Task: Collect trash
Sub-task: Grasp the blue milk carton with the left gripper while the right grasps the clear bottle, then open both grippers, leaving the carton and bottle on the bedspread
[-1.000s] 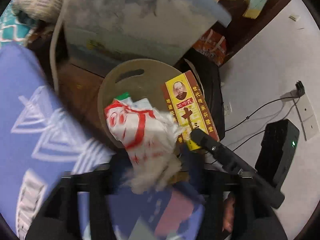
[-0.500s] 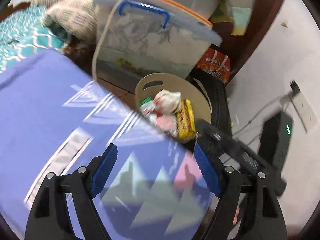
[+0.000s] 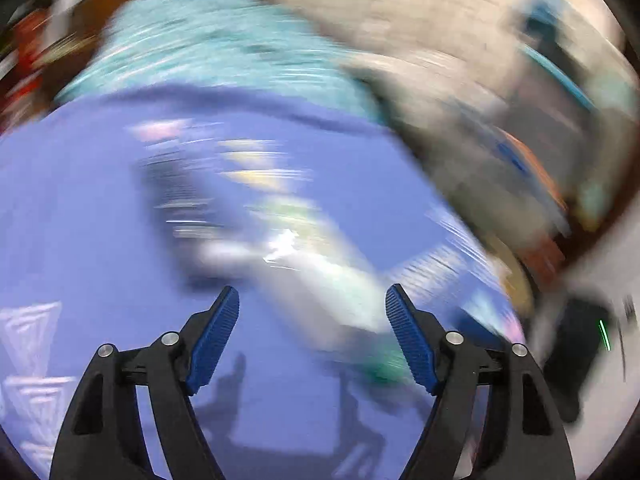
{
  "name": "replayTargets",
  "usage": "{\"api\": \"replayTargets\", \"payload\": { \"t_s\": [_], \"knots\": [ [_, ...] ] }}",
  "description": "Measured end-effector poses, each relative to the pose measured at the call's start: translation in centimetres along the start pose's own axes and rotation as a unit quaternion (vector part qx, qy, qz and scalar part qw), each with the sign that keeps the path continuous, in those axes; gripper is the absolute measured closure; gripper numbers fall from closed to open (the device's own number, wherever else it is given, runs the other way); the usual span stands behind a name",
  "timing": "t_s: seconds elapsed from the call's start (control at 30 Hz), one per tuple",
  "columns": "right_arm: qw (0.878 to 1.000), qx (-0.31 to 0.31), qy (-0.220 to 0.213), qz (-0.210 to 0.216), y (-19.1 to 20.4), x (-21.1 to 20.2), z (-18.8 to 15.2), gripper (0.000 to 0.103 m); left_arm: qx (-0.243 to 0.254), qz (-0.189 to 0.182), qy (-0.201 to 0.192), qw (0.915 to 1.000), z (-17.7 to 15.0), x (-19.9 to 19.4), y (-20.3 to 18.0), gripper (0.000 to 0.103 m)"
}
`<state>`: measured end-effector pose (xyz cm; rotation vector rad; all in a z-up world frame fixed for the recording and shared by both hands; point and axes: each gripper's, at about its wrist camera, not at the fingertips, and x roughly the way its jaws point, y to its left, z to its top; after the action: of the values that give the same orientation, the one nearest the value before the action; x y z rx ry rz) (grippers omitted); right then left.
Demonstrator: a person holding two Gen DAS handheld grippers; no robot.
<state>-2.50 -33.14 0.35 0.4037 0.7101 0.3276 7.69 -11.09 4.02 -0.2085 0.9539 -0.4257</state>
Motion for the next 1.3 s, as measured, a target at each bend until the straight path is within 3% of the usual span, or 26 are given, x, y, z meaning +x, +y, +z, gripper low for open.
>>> {"api": "replayTargets", "payload": {
  "t_s": [0.03, 0.1, 0.23, 0.3, 0.37, 0.4, 0.43, 0.53, 0.63, 0.8, 0.9, 0.97, 1.0, 1.03, 1.3],
  "knots": [
    [1.0, -0.019, 0.009, -0.009, 1.0, 0.9, -0.2, 0.025, -0.043, 0.026, 0.001, 0.9987, 1.0, 0.4, 2.4, 0.014],
    [0.998, -0.048, 0.023, -0.036, 2.2, 2.5, -0.5, 0.025, -0.106, 0.044, 0.0, 0.9934, 2.8, 1.6, 5.6, 0.013],
    [0.994, -0.062, 0.047, -0.07, 1.6, 4.4, -0.8, 0.026, -0.104, 0.065, 0.027, 0.9921, 6.0, 5.6, 6.3, 0.013],
    [0.994, -0.062, 0.052, -0.075, 1.4, 4.7, -0.8, 0.052, -0.096, 0.082, 0.05, 0.9907, 6.9, 8.3, 6.2, 0.013],
    [0.994, -0.06, 0.055, -0.073, 1.4, 4.9, -1.0, 0.055, -0.095, 0.088, 0.06, 0.9898, 6.8, 9.8, 6.9, 0.016],
    [0.994, -0.054, 0.045, -0.082, 1.0, 4.7, -0.9, 0.056, -0.08, 0.097, 0.042, 0.9912, 6.8, 9.8, 6.7, 0.033],
    [0.994, -0.049, 0.035, -0.092, 0.7, 4.1, -0.8, 0.056, -0.072, 0.082, 0.043, 0.9931, 6.7, 9.9, 6.6, 0.039],
    [0.99, -0.018, 0.008, -0.136, -0.6, 3.1, -0.2, 0.056, -0.056, 0.058, 0.04, 0.996, 5.5, 9.5, 5.9, 0.047],
    [0.987, 0.007, -0.008, -0.16, -2.1, 2.1, 0.2, 0.056, -0.007, 0.034, 0.05, 0.9981, 3.6, 9.0, 3.4, 0.047],
    [0.987, 0.027, 0.001, -0.161, -2.5, 2.4, -1.0, 0.048, 0.069, -0.023, 0.063, 0.9954, -0.5, 8.3, -0.6, 0.047],
    [0.987, 0.032, 0.009, -0.158, -2.2, 3.6, -1.9, 0.045, 0.12, 0.018, 0.039, 0.9918, -2.8, 8.3, -2.6, 0.045],
    [0.986, 0.029, 0.003, -0.162, -1.7, 2.9, -2.2, 0.043, 0.152, 0.043, 0.033, 0.9869, -3.7, 8.5, -3.7, 0.035],
    [0.986, 0.025, 0.003, -0.164, -1.5, 3.1, -2.2, 0.043, 0.162, 0.061, 0.033, 0.9844, -3.9, 8.7, -4.1, 0.025],
    [0.986, 0.021, 0.004, -0.165, -1.2, 2.8, -2.4, 0.043, 0.164, 0.072, 0.032, 0.9833, -3.9, 8.9, -4.4, 0.025],
    [0.986, 0.017, 0.006, -0.169, -0.6, 2.4, -2.8, 0.033, 0.134, 0.062, 0.029, 0.9886, -3.3, 8.6, -2.7, 0.025]
  ]
}}
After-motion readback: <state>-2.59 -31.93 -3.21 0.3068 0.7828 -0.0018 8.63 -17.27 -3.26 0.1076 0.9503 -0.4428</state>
